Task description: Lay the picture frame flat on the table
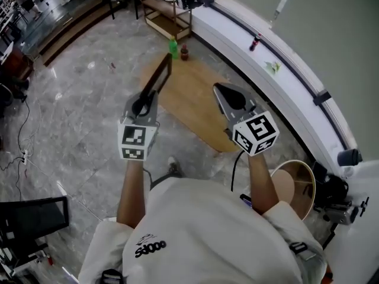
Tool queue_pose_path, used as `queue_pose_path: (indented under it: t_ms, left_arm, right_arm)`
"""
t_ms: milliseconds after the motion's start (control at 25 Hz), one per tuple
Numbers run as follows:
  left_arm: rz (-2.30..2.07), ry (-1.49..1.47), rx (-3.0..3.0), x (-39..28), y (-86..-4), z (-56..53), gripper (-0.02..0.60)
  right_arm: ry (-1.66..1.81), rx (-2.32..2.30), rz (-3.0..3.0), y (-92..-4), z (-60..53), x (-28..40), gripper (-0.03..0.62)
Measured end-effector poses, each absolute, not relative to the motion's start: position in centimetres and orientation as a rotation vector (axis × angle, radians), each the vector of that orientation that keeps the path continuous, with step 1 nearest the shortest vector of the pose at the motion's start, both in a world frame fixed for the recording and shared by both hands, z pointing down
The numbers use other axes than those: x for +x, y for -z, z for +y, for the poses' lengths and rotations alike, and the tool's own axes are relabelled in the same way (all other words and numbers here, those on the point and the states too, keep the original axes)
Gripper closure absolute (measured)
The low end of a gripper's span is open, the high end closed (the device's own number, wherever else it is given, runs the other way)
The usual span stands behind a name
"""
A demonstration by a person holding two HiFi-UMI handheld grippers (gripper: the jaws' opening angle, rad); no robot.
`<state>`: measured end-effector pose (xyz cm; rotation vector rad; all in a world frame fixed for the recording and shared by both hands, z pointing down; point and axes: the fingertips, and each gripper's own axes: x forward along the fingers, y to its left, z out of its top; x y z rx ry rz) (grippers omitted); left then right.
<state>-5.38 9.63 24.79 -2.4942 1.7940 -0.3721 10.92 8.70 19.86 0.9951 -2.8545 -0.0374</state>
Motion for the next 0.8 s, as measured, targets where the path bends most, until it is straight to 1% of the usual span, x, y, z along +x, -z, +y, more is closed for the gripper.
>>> queue_pose_path:
  t_ms: [200, 800]
  left_arm:
    - [1.793, 0.383, -2.502, -7.7, -25.0, 5.9, 0.549]
    - [1.744, 0.467, -2.597, -15.0, -29.4, -2.2, 0.549]
  right_arm:
    - [0.014, 0.997, -2.831, -20.4, 5.1, 8.4, 0.591]
    - [-0.050, 1.084, -2.784, -23.4, -3.6, 1.1, 0.591]
